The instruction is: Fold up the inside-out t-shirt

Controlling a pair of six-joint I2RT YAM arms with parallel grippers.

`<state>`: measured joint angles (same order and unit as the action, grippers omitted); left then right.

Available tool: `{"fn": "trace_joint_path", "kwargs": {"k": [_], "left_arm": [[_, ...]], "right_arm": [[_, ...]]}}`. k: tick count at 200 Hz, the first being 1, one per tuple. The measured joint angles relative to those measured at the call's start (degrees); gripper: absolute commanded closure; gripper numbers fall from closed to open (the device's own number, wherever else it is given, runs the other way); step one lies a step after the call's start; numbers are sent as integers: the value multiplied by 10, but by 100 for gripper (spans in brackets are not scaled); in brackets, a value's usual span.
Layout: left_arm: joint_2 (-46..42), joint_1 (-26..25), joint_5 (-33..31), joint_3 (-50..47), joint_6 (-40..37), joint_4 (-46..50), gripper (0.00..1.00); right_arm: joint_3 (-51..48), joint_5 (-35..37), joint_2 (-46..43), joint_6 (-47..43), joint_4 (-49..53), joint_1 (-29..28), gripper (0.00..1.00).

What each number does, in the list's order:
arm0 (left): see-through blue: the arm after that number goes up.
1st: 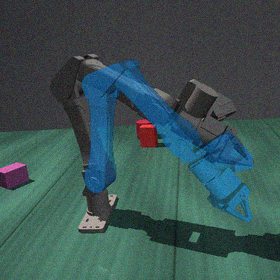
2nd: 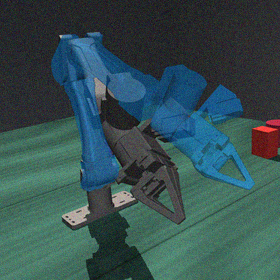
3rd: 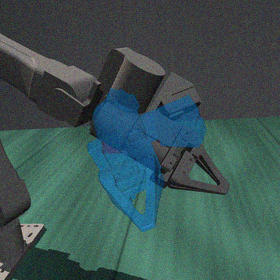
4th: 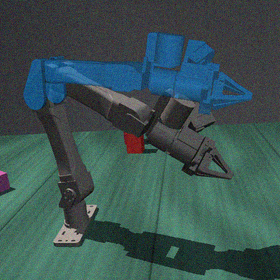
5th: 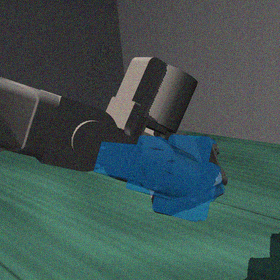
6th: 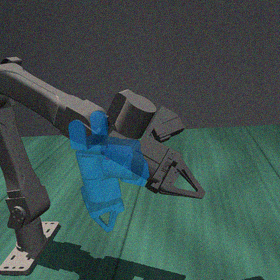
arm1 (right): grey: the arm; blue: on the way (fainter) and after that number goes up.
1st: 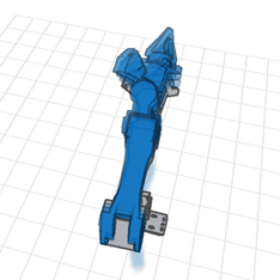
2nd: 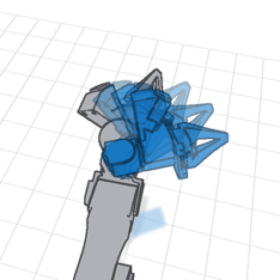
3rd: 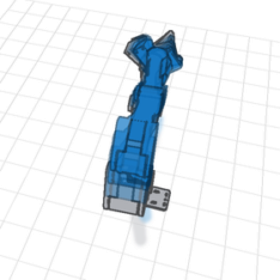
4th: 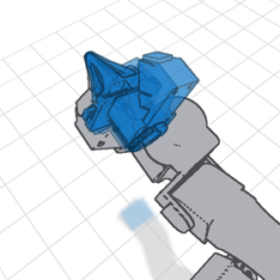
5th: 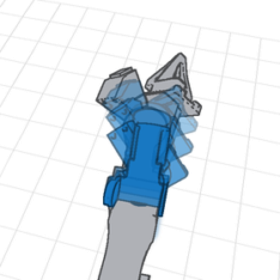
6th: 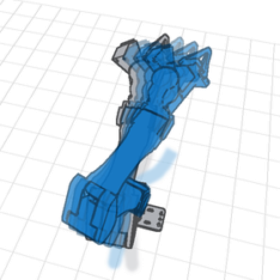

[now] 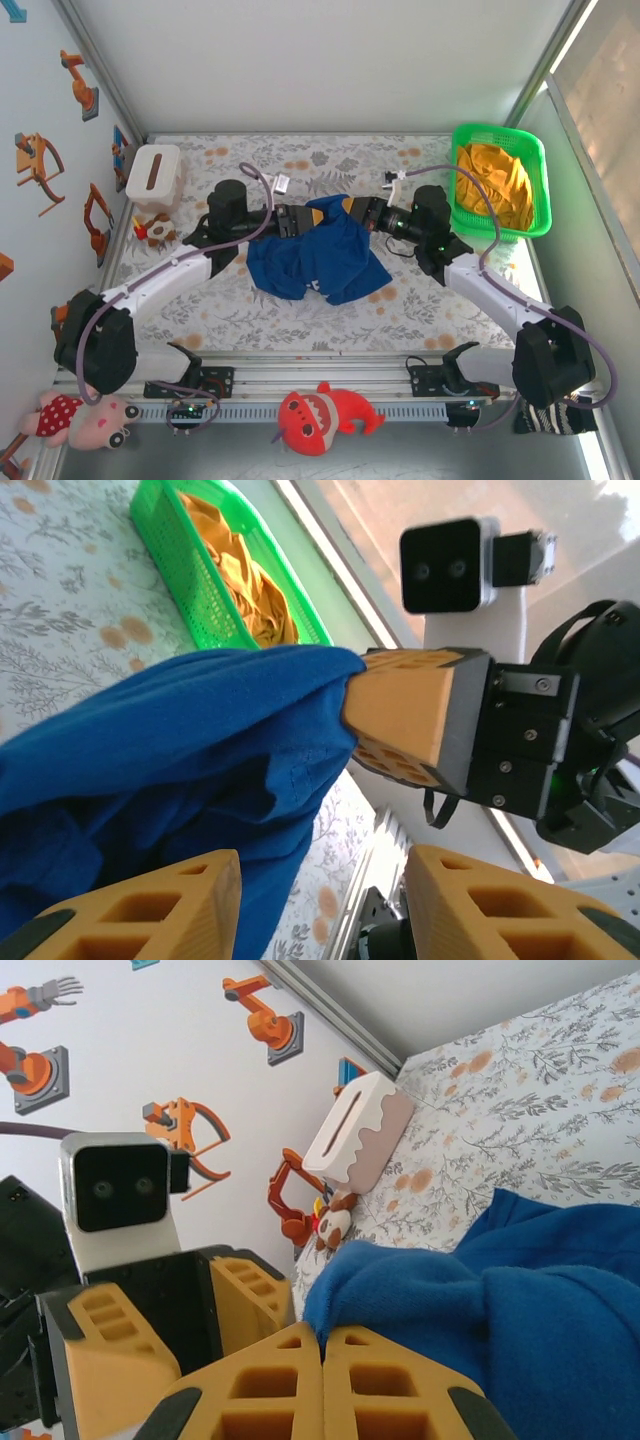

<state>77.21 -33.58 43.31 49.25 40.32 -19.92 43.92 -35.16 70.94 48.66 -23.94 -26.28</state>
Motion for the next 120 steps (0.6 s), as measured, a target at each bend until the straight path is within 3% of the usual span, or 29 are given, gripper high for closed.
{"fn": "trace_joint_path", "kwargs": {"k": [70,82,102,106,120], "left_arm": [[78,-22,-14,48,-8,2,50],[87,-26,-14,55,-7,1,62],[104,-31,-15,64,-4,-10,94],[106,-31,-16,65,-2,-12,100],[114,-32,-16,70,2,-17,100]], "right_arm": [[-4,0,1,16,-12,0,100],[-4,0,4,20,-16,0,100],[-4,0,14,26,-26,0,100],[-4,0,16,26,-26,0,91],[-4,3,19,28,-22,0,59]]}}
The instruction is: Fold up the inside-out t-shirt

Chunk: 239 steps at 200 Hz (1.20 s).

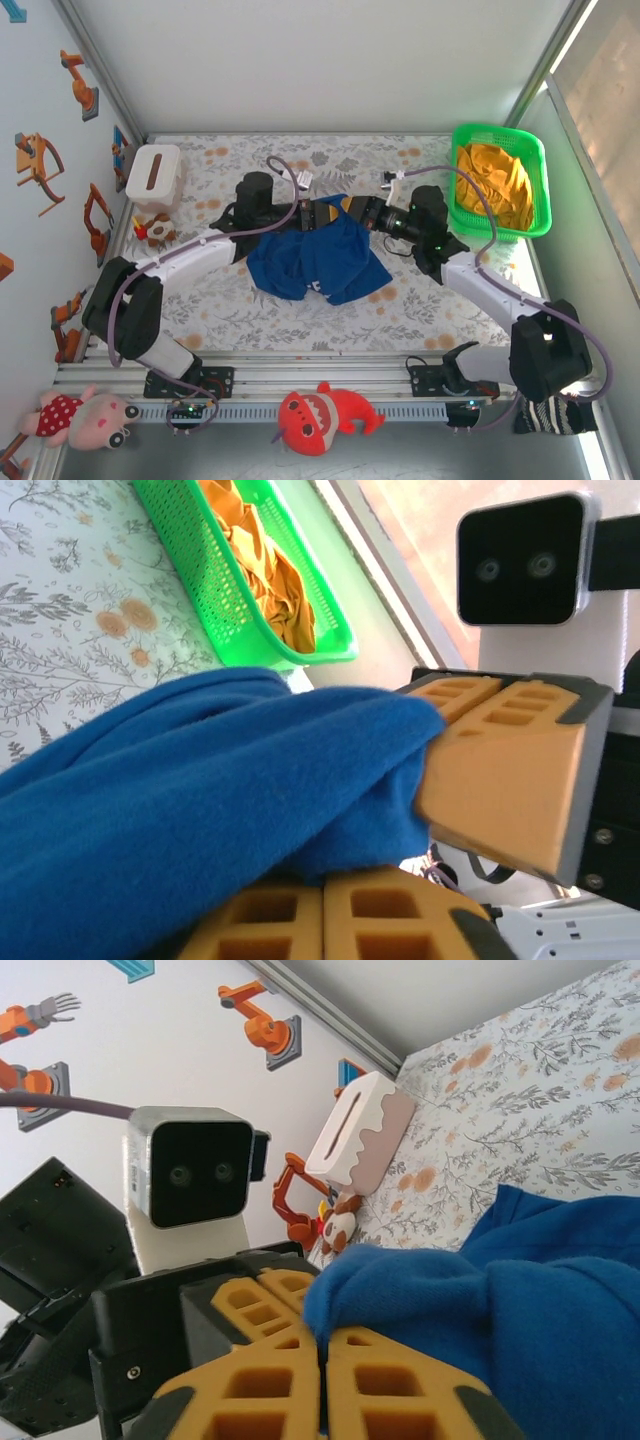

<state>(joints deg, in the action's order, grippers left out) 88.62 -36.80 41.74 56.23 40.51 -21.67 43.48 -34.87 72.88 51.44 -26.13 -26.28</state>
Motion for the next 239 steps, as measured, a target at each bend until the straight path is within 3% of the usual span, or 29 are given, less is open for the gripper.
{"fn": "trace_joint_path", "kwargs": {"k": [14,26,70,96,123,150,174,210,239], "left_arm": [[1,1,0,5,4,1,100],[0,1,-1,16,7,9,100],[-15,2,-1,64,16,59,100],[-19,5,5,81,44,67,100],[-19,9,15,83,124,34,100],[-20,12,14,83,213,-21,100],[-31,12,-12,83,253,-8,100],[-55,12,-59,82,270,40,100],[-56,12,-81,82,273,66,100]], "right_arm": [[-1,17,-10,-11,22,0,42],[-9,39,-33,-27,52,1,37],[-83,100,-121,-65,111,2,35],[-126,119,-87,-63,105,-6,36],[-127,143,-20,-63,103,-21,42],[-94,170,23,-76,142,-21,47],[-62,198,-14,-94,200,-27,47],[3,269,-127,-122,292,-93,36],[80,316,-114,-145,327,-152,32]]}}
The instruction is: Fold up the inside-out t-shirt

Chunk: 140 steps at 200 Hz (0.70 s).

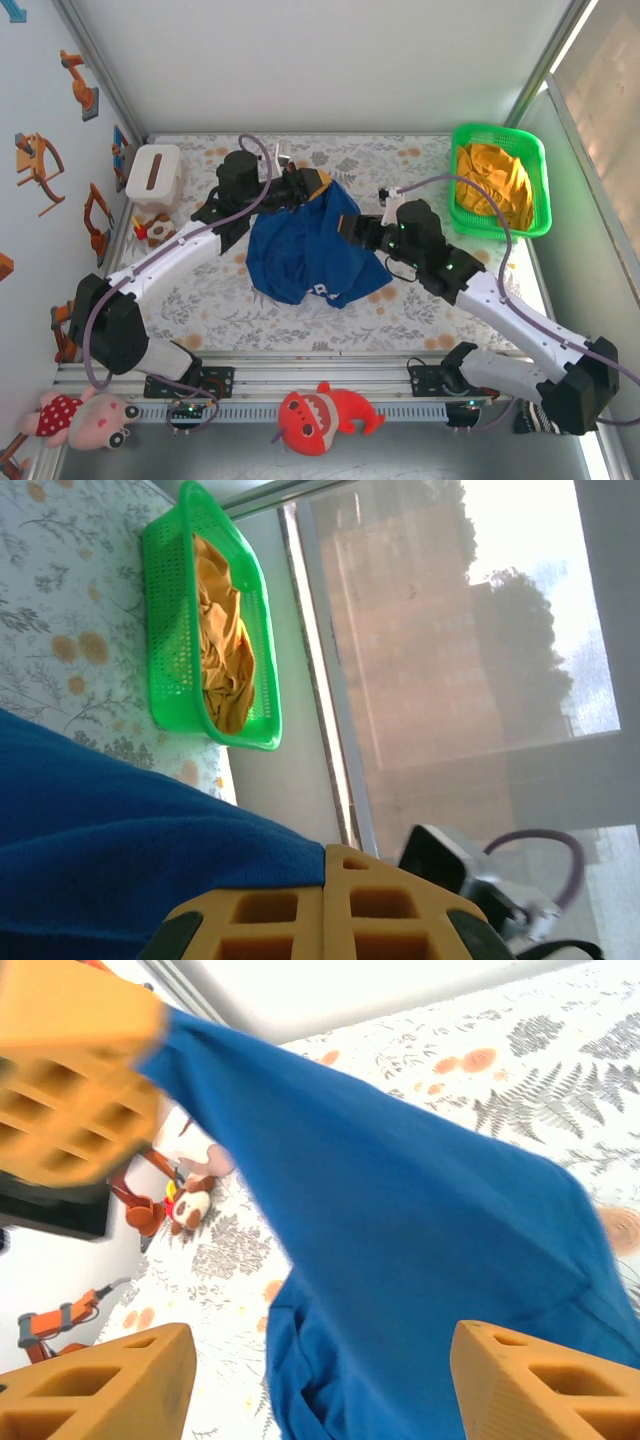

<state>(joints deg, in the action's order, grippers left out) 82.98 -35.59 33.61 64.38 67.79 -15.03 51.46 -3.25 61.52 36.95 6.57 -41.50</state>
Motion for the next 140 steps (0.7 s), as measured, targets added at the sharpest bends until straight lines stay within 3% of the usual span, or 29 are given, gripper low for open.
{"fn": "trace_joint_path", "kwargs": {"k": [36,48,62,91,115,122,140], "left_arm": [[0,-1,-14,0,0,16,100],[-2,-1,-16,0,1,21,100],[-4,-1,-17,0,2,26,100],[-7,0,-17,0,6,31,100],[-7,4,-17,0,6,37,100],[-6,9,-16,0,6,38,91],[7,31,-14,5,-3,44,55]], "right_arm": [[78,44,90,-29,24,-21,32],[95,60,118,-39,31,-21,37],[108,79,142,-51,33,-21,49],[113,96,161,-68,37,-15,99],[113,62,153,-88,38,-2,100],[113,47,148,-94,38,2,100],[99,-4,121,-106,26,11,100]]}}
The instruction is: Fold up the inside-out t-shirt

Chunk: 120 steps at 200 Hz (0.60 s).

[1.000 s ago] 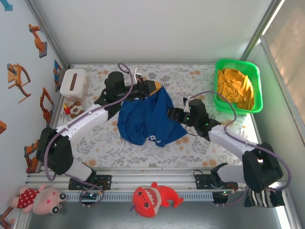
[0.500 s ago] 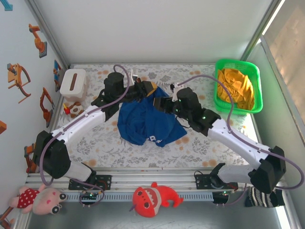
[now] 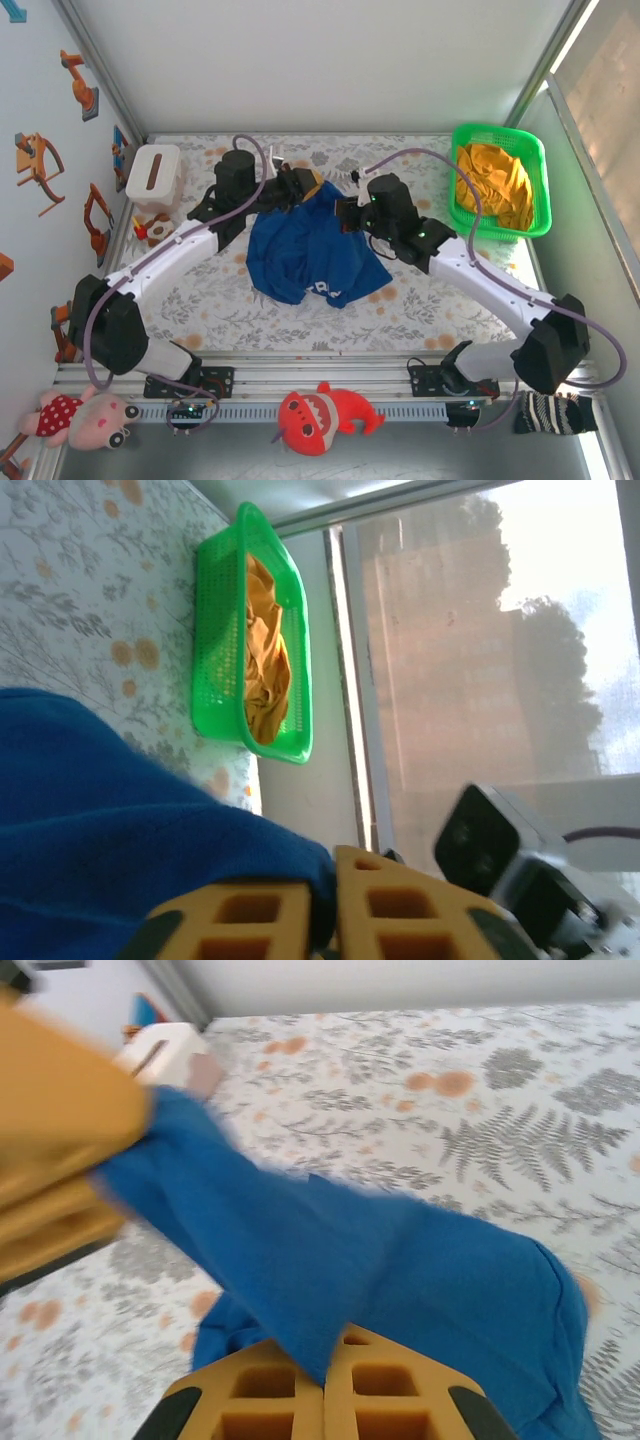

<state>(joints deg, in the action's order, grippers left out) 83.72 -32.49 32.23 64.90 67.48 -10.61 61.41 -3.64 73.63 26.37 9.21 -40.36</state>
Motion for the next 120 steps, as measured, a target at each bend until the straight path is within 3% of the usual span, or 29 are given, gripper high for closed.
{"fn": "trace_joint_path", "kwargs": {"k": [14,61,94,120], "left_arm": [[21,21,3,10,-15,6,45],[55,57,5,-11,-59,10,42],[-13,39,-37,-117,-99,18,42],[-89,-21,-119,-164,-169,68,42]], "right_arm": [[-30,-50,-34,-3,-16,12,100],[-137,-171,-75,30,-102,80,100],[-162,-197,-70,56,-126,90,100],[-163,-202,-68,66,-142,91,100]]}}
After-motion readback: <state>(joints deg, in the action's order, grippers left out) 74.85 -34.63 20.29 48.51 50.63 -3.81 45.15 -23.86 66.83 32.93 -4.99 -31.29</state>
